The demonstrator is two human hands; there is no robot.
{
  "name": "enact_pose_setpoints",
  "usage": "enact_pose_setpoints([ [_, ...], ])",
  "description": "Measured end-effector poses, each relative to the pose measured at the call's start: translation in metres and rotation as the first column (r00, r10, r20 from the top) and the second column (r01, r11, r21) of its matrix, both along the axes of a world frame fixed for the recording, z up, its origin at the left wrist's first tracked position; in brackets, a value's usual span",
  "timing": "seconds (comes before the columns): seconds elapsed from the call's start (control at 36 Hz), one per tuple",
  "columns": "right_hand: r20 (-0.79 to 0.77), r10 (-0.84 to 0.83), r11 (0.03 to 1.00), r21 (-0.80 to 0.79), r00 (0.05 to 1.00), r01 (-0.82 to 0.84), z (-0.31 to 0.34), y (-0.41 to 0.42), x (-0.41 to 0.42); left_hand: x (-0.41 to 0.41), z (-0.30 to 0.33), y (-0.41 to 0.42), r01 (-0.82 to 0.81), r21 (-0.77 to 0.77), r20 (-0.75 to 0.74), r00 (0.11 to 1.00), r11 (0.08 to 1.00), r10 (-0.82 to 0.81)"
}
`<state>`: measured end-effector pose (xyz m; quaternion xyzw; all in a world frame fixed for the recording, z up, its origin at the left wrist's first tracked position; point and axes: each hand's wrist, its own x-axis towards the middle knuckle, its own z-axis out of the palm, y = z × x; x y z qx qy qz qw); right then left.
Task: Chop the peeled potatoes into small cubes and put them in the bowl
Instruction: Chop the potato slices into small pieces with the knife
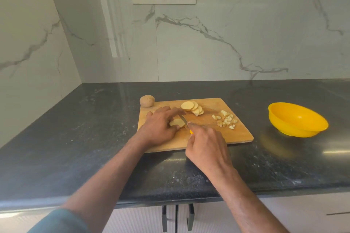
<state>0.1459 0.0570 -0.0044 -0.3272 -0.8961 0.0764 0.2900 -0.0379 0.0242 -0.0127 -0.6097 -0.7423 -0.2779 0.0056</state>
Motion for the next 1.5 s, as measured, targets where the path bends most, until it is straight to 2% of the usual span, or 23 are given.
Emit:
enact_pose_setpoints([
  [0.28,0.044,0.023,0.999,-0.045,0.999,-0.021,0.002,-0.004,-0.002,0.001,0.006,0.007,0.017,-0.045,0.125,0.992,0.999,-0.012],
  [0.53,0.074,0.06,0.992,-0.119,0.995,-0.051,0.01,-0.01,0.004,0.001,0.008,0.007,0.022,-0.076,0.136,0.991,0.997,-0.012],
  [0.78,0.1,0.077,0.996,-0.058,0.992,-0.071,0.005,-0.016,0.02,-0.002,0.006,0.011,0.033,-0.121,0.135,0.991,0.992,-0.016],
  [0.94,0.043,0.099,0.991,-0.089,0.994,-0.095,0.007,-0.014,0.041,-0.005,0.003,0.011,0.04,-0.105,0.112,0.993,0.994,-0.028],
  [1.19,-0.137,-0.002,0.991,-0.134,0.991,-0.017,0.005,-0.004,0.045,-0.004,0.003,0.009,0.061,-0.049,0.148,0.988,0.997,-0.053],
  [1.39,-0.094,0.011,0.998,-0.062,0.995,-0.017,0.006,0.007,0.007,-0.002,0.003,0.006,0.021,0.066,0.245,0.969,0.998,-0.036],
  [1.5,-0.064,0.032,0.999,-0.034,0.997,-0.035,0.004,0.008,-0.003,-0.003,0.001,0.006,0.037,0.101,0.234,0.97,0.994,-0.06],
])
